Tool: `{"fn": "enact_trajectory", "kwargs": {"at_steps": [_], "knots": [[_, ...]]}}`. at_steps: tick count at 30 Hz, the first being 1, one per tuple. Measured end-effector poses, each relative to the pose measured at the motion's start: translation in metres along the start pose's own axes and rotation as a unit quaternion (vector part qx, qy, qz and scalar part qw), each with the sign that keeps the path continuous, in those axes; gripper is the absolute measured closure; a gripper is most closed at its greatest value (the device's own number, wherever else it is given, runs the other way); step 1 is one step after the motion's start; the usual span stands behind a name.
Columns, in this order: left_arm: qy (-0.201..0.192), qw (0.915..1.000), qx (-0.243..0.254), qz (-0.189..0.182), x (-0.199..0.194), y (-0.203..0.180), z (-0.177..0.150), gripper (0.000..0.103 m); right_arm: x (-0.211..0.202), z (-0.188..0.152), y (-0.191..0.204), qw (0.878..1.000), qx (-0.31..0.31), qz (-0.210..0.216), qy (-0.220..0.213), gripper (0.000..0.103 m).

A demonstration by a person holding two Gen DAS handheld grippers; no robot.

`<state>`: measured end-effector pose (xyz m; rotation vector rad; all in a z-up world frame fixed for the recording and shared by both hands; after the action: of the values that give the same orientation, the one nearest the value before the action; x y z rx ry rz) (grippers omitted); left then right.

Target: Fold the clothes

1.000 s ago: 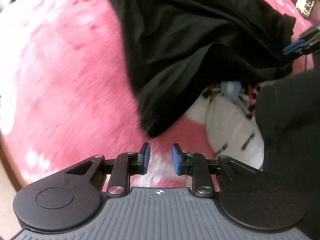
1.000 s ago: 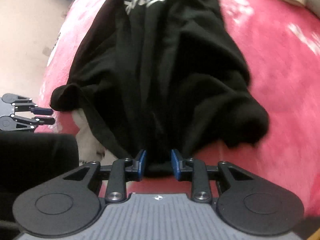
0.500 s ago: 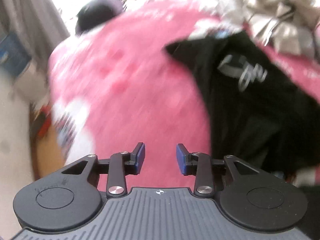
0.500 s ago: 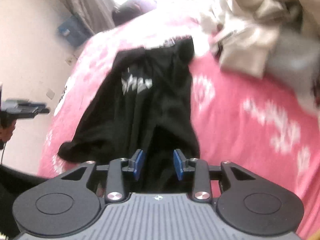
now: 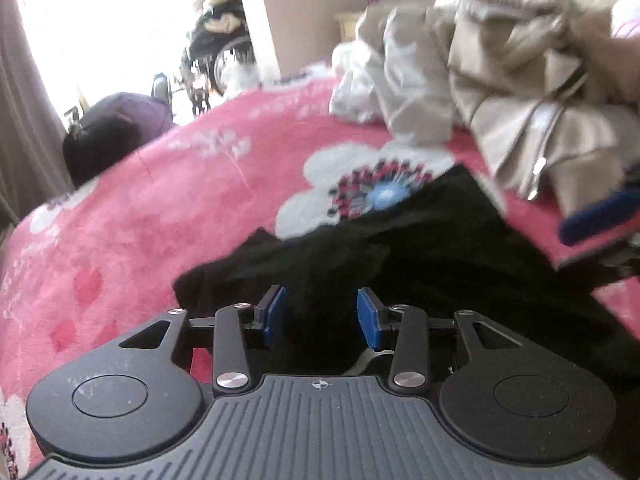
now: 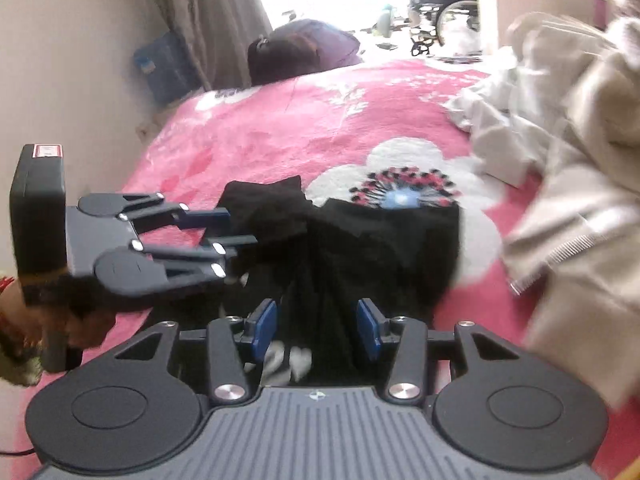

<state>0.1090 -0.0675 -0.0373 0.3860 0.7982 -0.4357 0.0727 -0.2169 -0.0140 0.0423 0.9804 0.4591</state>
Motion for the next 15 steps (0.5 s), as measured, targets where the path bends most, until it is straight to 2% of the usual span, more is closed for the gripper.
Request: {"fn": "enact_trajectory", "kwargs": {"at_steps": [4, 6, 8, 9, 10, 11, 12, 15], "knots": [[-0.004, 0.9995, -0.030, -0.008, 0.011, 0.010, -0.008, 0.064, 0.040, 0.022, 0.003, 0.999, -0.026, -0.028, -0.003, 0.056], [-0.011, 0.9988, -0.045, -0.014, 0.012, 0.015, -0.011, 0.068, 0.054, 0.028, 0.001, 0.999, -0.035, -0.038, -0.010, 0.056], [-0.018, 0.9979, -0.059, -0.019, 0.013, 0.021, -0.013, 0.079, 0.071, 0.030, -0.001, 0.998, -0.044, -0.047, 0.004, 0.056], [-0.022, 0.9973, -0.067, -0.022, 0.013, 0.023, -0.015, 0.082, 0.080, 0.031, -0.003, 0.997, -0.048, -0.052, 0.013, 0.064], [-0.025, 0.9966, -0.074, -0.025, 0.013, 0.026, -0.016, 0.086, 0.087, 0.031, -0.005, 0.997, -0.047, -0.058, 0.024, 0.077], [-0.029, 0.9959, -0.081, -0.027, 0.014, 0.029, -0.018, 0.091, 0.091, 0.029, -0.009, 0.997, -0.038, -0.062, 0.029, 0.083], [-0.032, 0.9951, -0.089, -0.030, 0.014, 0.031, -0.019, 0.093, 0.087, 0.028, -0.013, 0.998, -0.023, -0.059, 0.022, 0.093], [-0.048, 0.9911, -0.120, -0.032, 0.003, 0.047, -0.023, 0.095, 0.063, 0.024, -0.024, 0.998, 0.027, -0.047, -0.016, 0.097]]}}
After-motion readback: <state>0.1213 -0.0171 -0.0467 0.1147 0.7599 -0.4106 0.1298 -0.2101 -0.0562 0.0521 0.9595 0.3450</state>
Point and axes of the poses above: each gripper's, at about its wrist camera, not at the fingertips, and x roughly the way its jaws point, y to its left, z to its top, the point moved 3 cm from there along x, roughly the way its jaws point, and after that the axes turned 4 degrees about y, right-handed, at the moved point
